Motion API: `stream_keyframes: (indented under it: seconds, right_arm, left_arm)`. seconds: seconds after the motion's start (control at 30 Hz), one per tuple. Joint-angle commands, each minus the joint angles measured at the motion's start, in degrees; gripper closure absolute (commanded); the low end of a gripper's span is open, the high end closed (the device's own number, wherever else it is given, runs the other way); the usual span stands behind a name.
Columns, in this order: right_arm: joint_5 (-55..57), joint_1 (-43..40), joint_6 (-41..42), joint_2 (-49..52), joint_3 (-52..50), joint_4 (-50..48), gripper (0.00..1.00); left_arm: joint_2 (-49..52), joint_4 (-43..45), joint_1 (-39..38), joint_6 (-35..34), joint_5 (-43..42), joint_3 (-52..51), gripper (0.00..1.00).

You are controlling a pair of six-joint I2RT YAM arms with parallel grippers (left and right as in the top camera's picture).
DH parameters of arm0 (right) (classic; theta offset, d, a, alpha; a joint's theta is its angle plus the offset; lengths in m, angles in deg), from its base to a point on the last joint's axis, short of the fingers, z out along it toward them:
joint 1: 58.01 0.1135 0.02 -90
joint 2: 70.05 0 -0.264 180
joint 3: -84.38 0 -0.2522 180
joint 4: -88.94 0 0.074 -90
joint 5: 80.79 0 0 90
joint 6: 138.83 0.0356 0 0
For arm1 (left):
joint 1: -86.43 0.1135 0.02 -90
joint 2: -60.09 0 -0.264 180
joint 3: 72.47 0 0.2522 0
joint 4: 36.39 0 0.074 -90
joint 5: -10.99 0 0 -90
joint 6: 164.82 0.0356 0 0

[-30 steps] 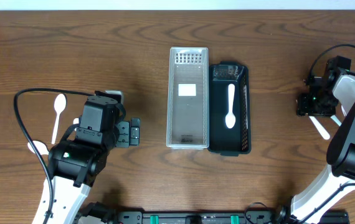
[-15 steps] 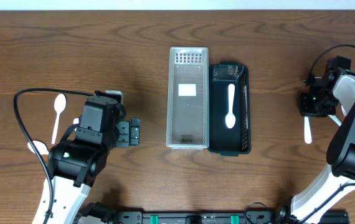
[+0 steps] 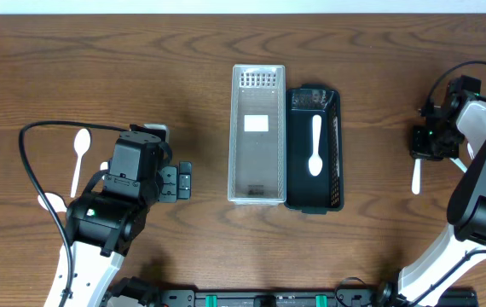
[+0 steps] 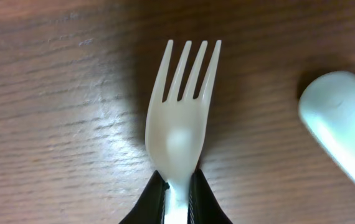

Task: Pack container
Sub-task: 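Place the white fork into the black basket beside the spoon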

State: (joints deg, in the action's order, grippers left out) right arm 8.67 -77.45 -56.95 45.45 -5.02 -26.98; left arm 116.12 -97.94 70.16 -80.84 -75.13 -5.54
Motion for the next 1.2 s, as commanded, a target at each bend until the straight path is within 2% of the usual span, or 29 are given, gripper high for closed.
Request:
stream_keyframes:
  seconds: [0.0,0.27,0.43,0.63,0.9,0.93,1.03,1.17]
  right_arm:
    - [-1.1,2.5,3.5,-1.1,4.2,2.1,0.99]
    - [-1.5,14.6,6.1,-12.4,16.8,10.9,0.99]
    - [-1.5,24.3,13.7,-16.5,18.5,11.2,0.99]
    - [-1.3,34.2,22.4,-14.4,16.1,8.6,0.99]
    - [-0.8,39.1,25.0,-6.8,8.8,3.1,0.98]
    - [-0.8,39.4,25.0,-6.0,8.5,3.1,0.95]
    - [-1.0,39.7,24.1,-4.8,8.5,3.1,0.70]
    - [-1.0,39.7,23.6,-5.4,9.0,2.2,0.57]
  left_arm:
    - [-0.3,-0.1,0.2,-0.2,0.9,1.2,0.02]
    - [-0.3,-0.1,0.2,-0.3,0.9,1.2,0.02]
    - [-0.3,-0.2,0.2,-0.3,0.9,1.2,0.02]
    - [-0.3,-0.2,0.2,-0.3,0.9,1.2,0.02]
    - [-0.3,-0.2,0.2,-0.3,0.9,1.2,0.02]
    - [-0.3,-0.2,0.2,-0.3,0.9,1.2,0.02]
    - [-0.3,-0.2,0.2,-0.3,0.9,1.2,0.02]
    - [-0.3,-0.2,0.2,-0.3,0.9,1.2,0.02]
